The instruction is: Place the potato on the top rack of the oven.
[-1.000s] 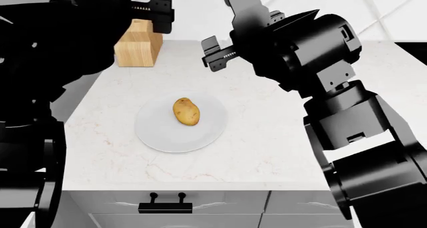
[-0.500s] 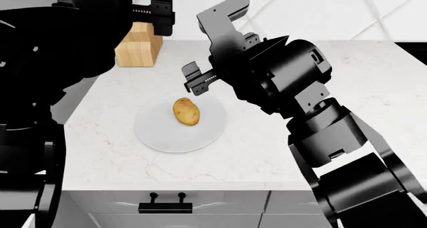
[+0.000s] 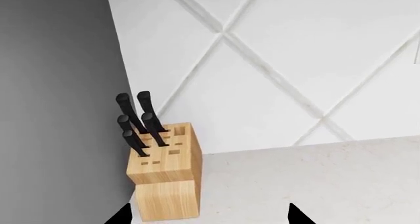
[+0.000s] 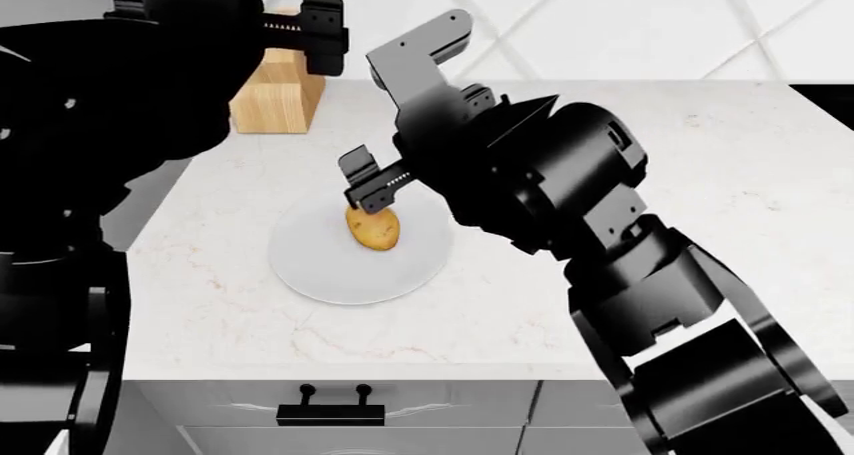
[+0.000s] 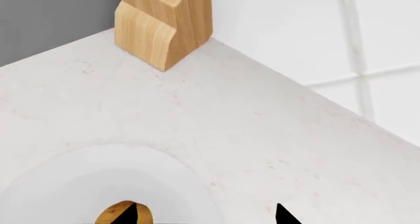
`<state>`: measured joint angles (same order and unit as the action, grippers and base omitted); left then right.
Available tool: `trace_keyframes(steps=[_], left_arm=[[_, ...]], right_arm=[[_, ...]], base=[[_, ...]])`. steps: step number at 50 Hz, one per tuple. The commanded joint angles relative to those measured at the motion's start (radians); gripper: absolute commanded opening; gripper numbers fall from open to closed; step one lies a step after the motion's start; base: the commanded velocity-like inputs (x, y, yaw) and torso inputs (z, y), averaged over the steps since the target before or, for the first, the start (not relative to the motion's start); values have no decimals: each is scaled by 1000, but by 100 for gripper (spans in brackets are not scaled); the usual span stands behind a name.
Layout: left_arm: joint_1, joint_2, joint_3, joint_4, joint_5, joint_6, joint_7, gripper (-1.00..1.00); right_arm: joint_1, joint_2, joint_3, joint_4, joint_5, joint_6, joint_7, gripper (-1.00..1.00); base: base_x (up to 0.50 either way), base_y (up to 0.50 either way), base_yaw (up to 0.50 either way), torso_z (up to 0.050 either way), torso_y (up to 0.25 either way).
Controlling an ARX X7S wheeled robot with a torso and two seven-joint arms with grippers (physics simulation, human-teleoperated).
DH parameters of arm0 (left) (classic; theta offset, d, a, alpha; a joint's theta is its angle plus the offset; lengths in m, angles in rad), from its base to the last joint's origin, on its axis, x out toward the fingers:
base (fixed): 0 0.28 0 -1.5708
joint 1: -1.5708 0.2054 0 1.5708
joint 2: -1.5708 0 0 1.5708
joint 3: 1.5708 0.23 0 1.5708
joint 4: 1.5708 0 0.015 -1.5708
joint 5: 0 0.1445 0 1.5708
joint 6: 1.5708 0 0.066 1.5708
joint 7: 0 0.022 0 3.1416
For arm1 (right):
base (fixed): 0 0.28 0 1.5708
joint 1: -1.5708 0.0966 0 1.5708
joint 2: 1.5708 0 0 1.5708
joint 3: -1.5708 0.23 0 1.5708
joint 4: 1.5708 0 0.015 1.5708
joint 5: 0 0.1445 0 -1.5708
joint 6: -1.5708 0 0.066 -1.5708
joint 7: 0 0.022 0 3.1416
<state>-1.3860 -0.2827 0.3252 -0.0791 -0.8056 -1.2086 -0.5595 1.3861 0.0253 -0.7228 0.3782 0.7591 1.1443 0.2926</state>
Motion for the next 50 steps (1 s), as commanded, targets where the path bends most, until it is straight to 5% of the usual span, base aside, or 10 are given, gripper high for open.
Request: trace_keyframes(steps=[1, 50], left_arm=[[3, -3, -4, 8, -11, -4, -9, 100], [30, -8, -24, 43, -56, -23, -58, 100]], right_arm=[[-14, -1, -9, -61, 52, 22, 42, 100], [-34, -7, -172, 53, 237, -123, 61, 100]], base=[[0, 0, 0, 0, 0], [0, 0, 0, 0, 0]])
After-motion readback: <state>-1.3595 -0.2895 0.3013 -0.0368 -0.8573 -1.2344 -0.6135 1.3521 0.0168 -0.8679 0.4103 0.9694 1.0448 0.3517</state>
